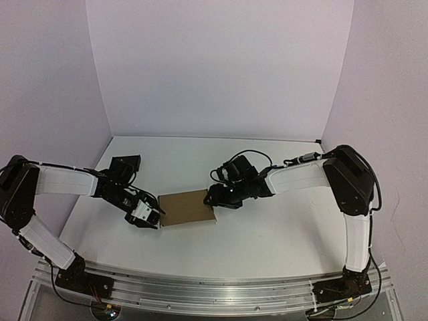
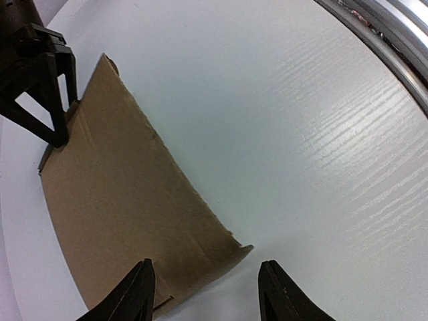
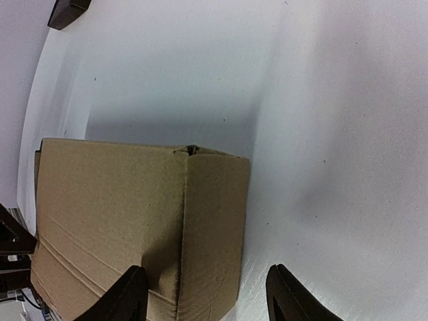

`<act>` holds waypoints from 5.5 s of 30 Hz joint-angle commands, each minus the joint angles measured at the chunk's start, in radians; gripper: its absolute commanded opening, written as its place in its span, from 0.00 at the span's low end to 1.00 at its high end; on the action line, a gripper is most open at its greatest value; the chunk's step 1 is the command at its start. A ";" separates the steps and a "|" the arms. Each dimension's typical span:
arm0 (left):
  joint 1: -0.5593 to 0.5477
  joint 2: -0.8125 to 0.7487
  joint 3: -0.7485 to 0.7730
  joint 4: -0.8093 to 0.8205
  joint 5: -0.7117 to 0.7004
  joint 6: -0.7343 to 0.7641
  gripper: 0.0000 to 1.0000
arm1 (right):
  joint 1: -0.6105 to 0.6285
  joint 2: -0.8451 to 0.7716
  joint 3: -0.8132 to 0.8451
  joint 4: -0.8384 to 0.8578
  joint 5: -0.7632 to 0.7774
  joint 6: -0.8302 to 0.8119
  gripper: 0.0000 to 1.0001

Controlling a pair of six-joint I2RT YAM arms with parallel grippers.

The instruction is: Fold the paper box

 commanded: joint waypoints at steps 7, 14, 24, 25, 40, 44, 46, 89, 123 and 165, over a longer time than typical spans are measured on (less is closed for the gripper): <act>0.005 -0.001 -0.047 0.149 -0.096 0.258 0.81 | -0.002 0.074 0.007 -0.050 -0.022 -0.014 0.62; 0.043 0.039 -0.035 0.189 -0.085 0.354 0.88 | -0.018 0.104 -0.023 -0.055 -0.088 0.012 0.64; 0.040 0.108 -0.155 0.386 0.017 0.467 0.68 | -0.020 0.093 -0.041 -0.057 -0.346 0.176 0.59; 0.038 0.099 -0.166 0.408 0.038 0.457 0.65 | -0.018 0.080 -0.054 -0.057 -0.364 0.205 0.57; 0.000 -0.102 -0.264 0.427 0.272 0.383 0.25 | -0.002 -0.136 -0.174 -0.071 -0.435 0.330 0.56; -0.014 -0.113 -0.259 0.391 0.268 0.403 0.12 | -0.003 -0.138 -0.172 -0.089 -0.431 0.330 0.56; -0.022 -0.116 -0.253 0.370 0.269 0.412 0.05 | -0.003 -0.142 -0.166 -0.100 -0.425 0.323 0.56; -0.026 0.097 -0.085 0.638 0.276 -1.509 0.00 | -0.143 -0.155 0.359 -0.682 -0.036 -0.010 0.63; -0.088 0.105 -0.249 0.916 0.178 -1.676 0.23 | 0.065 0.117 0.300 -0.215 -0.091 0.206 0.62; -0.051 -0.088 -0.051 -0.359 0.017 0.126 0.94 | 0.045 0.072 0.219 -0.242 -0.248 -0.206 0.60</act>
